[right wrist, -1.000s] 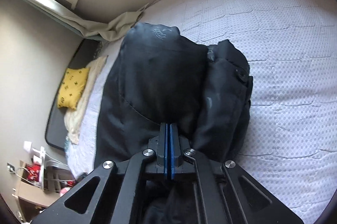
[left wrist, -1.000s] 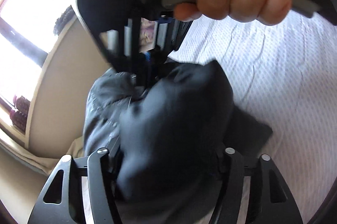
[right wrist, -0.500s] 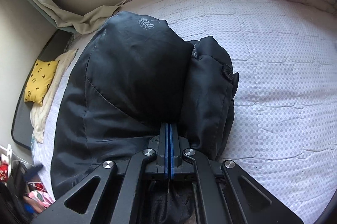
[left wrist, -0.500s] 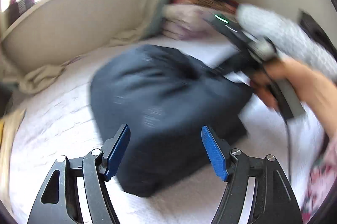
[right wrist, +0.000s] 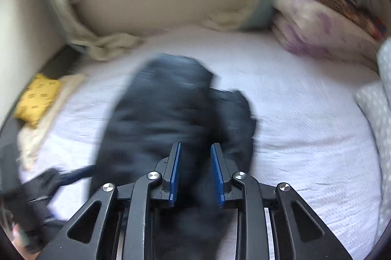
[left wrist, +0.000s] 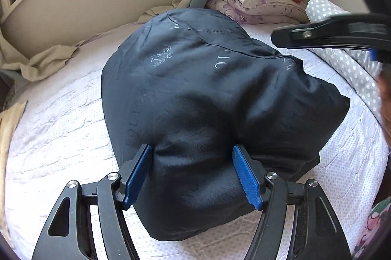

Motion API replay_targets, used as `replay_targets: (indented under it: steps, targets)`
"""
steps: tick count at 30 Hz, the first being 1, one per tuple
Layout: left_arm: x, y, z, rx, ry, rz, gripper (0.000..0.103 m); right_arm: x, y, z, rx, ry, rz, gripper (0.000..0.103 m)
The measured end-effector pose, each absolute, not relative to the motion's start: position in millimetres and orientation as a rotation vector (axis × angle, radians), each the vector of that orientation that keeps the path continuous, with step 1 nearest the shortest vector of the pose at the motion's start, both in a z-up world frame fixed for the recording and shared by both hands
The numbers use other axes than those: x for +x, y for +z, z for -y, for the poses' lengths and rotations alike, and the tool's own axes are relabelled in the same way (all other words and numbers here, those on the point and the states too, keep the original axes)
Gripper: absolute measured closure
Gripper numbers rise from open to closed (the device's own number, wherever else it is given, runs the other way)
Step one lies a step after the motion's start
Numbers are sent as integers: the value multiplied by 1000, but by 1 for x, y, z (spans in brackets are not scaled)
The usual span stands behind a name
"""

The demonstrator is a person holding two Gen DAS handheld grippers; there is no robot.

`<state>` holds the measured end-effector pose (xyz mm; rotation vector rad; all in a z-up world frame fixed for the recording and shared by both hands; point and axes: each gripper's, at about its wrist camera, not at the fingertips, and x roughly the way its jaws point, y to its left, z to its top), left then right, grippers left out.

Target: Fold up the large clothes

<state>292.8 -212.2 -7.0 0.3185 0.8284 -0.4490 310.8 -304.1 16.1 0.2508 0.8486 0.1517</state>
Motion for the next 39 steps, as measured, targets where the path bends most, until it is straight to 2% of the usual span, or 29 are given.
replay_targets:
  steps: [3, 6, 13, 16, 20, 34, 39]
  targets:
    - [293, -9, 215, 331, -447, -833, 30, 298, 19, 278, 240, 273, -858, 81]
    - [293, -8, 214, 320, -456, -840, 30, 298, 1, 258, 135, 181, -909, 88]
    - [291, -7, 171, 131, -428, -838, 30, 303, -35, 259, 67, 101, -966, 95]
    - [299, -22, 166, 102, -453, -906, 27, 305, -53, 272, 136, 95, -978, 98]
    - [307, -33, 165, 87, -441, -933, 18, 307, -68, 279, 188, 89, -978, 102]
    - [315, -54, 164, 59, -428, -959, 13, 319, -99, 272, 183, 50, -994, 103]
    - [323, -56, 158, -3, -442, -995, 9, 327, -108, 289, 315, 83, -997, 103]
